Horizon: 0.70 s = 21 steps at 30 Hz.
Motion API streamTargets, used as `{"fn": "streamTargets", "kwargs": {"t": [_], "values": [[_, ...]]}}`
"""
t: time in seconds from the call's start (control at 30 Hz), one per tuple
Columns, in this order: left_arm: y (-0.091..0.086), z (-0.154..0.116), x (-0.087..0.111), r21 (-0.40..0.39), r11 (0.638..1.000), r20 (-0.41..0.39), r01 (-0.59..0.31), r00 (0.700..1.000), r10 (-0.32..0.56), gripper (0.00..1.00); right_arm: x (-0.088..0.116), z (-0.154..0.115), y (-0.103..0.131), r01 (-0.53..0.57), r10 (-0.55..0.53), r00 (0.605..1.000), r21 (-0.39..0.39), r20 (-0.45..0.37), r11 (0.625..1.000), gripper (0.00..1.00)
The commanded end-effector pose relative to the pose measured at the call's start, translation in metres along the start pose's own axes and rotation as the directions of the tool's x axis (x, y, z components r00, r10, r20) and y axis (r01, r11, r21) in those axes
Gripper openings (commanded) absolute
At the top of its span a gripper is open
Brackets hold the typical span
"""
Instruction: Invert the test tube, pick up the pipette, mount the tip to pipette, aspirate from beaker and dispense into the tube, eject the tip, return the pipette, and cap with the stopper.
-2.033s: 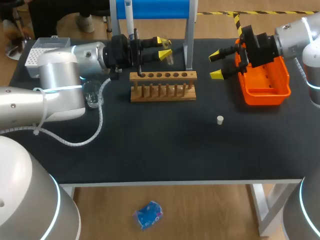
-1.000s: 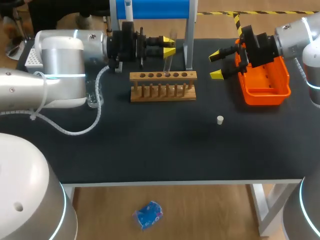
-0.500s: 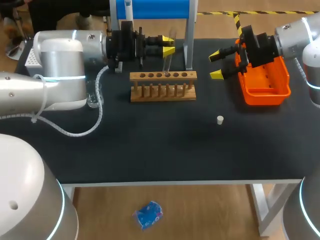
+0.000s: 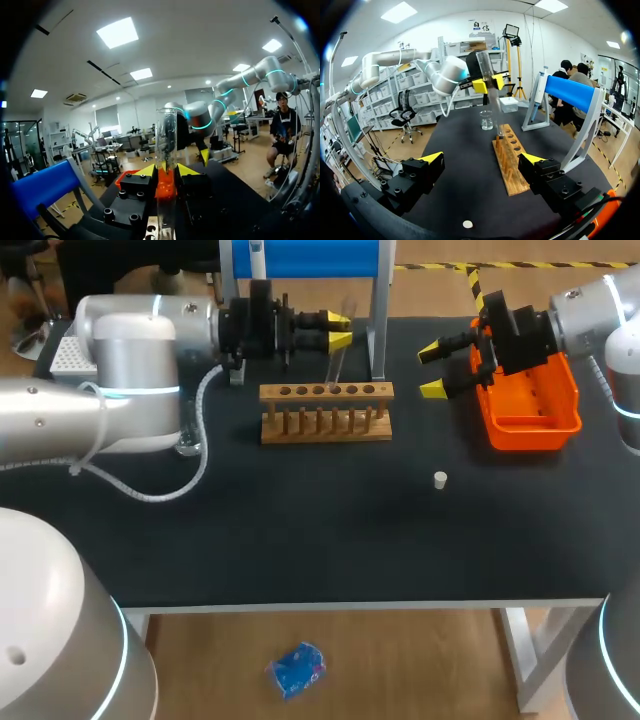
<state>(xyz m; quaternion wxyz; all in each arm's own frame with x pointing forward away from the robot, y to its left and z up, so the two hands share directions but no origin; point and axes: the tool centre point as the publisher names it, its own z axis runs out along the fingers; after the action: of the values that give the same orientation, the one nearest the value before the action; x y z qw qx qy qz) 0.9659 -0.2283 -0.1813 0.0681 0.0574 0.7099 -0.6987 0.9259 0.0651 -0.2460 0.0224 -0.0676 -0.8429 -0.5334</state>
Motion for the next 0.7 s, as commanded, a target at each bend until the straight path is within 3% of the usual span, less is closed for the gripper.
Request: {"fn": "streamTargets", "kwargs": {"t": [0.03,0.33,0.53,0.7], "values": [[0.006,0.006,-0.016,0.012,1.0,-0.028,0.0,1.0,0.0,0.0,0.0,0.0,0.0,0.0,0.0,1.0,0.001,0.0,1.0,1.0],[0.02,0.015,-0.02,-0.004,0.999,-0.044,0.038,0.998,-0.038,0.0,0.0,0.0,0.0,0.0,0.0,1.0,0.001,0.0,1.0,1.0],[0.026,0.016,-0.024,0.067,0.994,-0.03,0.085,0.996,-0.083,0.0,0.0,0.0,0.0,0.0,0.0,1.0,0.001,0.0,1.0,1.0],[0.025,0.014,-0.027,0.031,0.995,-0.019,0.099,0.995,-0.099,0.0,0.0,0.0,0.0,0.0,0.0,1.0,0.001,0.0,1.0,1.0]]}}
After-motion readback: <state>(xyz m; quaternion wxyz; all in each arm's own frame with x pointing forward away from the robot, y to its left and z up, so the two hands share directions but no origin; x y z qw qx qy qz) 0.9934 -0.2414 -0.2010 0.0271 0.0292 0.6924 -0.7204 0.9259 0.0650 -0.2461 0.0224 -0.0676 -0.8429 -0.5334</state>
